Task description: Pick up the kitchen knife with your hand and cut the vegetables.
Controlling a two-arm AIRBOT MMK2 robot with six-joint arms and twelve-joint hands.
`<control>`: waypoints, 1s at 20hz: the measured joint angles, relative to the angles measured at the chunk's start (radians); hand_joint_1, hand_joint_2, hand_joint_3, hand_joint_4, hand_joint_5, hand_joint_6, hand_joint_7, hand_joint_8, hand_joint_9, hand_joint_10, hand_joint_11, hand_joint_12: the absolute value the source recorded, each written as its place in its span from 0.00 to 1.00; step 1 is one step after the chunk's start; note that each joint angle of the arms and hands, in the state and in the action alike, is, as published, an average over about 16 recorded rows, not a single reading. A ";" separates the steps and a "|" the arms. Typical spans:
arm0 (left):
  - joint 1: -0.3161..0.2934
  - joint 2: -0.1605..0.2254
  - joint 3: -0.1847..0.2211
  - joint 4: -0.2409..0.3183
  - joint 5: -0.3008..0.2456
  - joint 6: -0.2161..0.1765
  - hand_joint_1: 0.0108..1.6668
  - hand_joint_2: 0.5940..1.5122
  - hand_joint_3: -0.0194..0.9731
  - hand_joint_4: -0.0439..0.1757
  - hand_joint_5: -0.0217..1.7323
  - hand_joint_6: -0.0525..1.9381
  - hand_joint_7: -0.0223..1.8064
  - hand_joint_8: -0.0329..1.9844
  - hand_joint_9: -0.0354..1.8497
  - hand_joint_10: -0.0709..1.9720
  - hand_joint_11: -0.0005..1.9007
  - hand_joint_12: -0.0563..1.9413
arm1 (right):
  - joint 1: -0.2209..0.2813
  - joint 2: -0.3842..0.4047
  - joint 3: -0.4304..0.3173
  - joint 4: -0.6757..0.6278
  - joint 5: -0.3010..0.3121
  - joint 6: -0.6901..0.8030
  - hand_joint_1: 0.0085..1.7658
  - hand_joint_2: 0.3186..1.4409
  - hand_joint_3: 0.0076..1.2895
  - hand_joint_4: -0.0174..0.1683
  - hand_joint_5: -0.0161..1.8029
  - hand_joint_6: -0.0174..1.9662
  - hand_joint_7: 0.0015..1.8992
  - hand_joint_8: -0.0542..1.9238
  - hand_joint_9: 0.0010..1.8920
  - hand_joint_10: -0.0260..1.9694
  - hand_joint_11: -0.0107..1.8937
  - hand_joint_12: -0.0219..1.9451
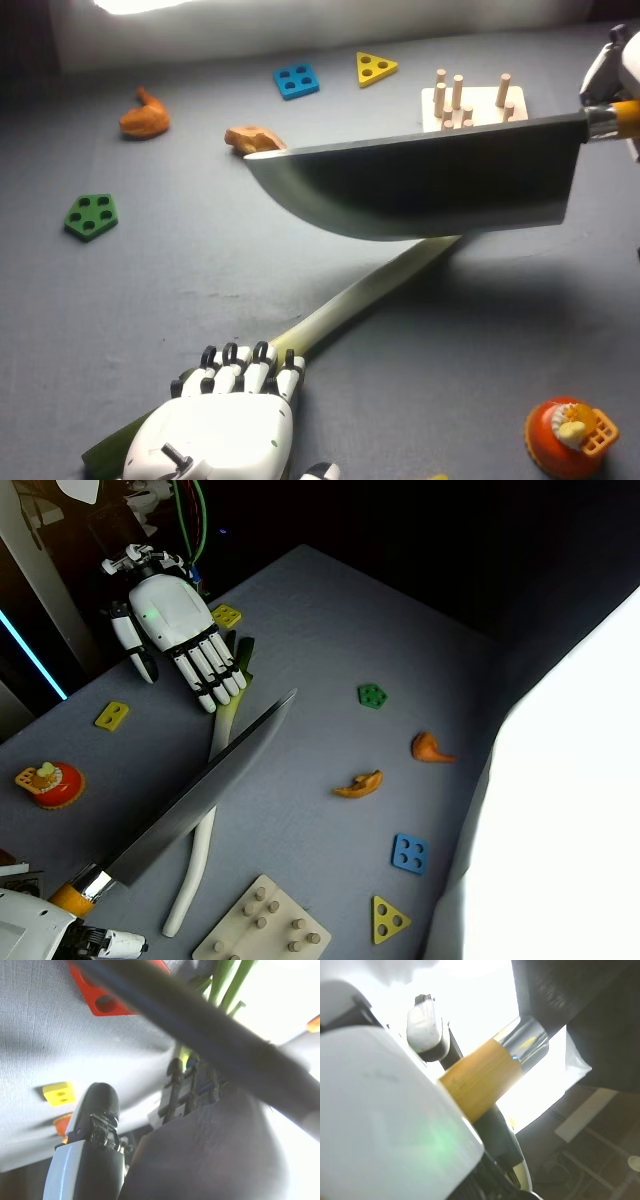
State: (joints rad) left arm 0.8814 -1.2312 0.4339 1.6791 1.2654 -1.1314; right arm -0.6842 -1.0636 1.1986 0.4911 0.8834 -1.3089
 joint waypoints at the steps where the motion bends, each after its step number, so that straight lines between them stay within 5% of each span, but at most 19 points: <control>1: 0.000 0.000 0.000 0.000 0.000 0.000 0.17 0.92 0.03 0.22 0.05 0.03 0.01 0.01 0.02 0.03 0.01 0.03 | -0.001 0.005 0.000 0.000 -0.001 0.001 0.90 0.32 0.70 0.99 0.74 0.97 0.83 0.99 0.87 0.97 0.91 0.96; 12: -0.001 0.000 0.000 0.001 0.000 0.002 0.18 0.89 0.03 0.22 0.05 0.03 0.01 0.01 0.02 0.03 0.01 0.04 | 0.026 0.029 0.016 -0.031 -0.001 0.057 0.90 0.32 0.70 0.99 0.75 0.97 0.83 0.99 0.87 0.97 0.91 0.96; 20: -0.001 0.001 0.000 0.004 -0.003 0.002 0.23 0.87 0.03 0.22 0.05 0.03 0.01 0.01 0.02 0.03 0.01 0.04 | 0.076 0.008 0.114 -0.166 0.038 0.218 0.90 0.32 0.70 0.99 0.75 0.97 0.83 0.98 0.87 0.97 0.91 0.97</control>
State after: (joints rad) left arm 0.8803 -1.2300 0.4339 1.6829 1.2627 -1.1296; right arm -0.6080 -1.0552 1.3123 0.3250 0.9211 -1.0905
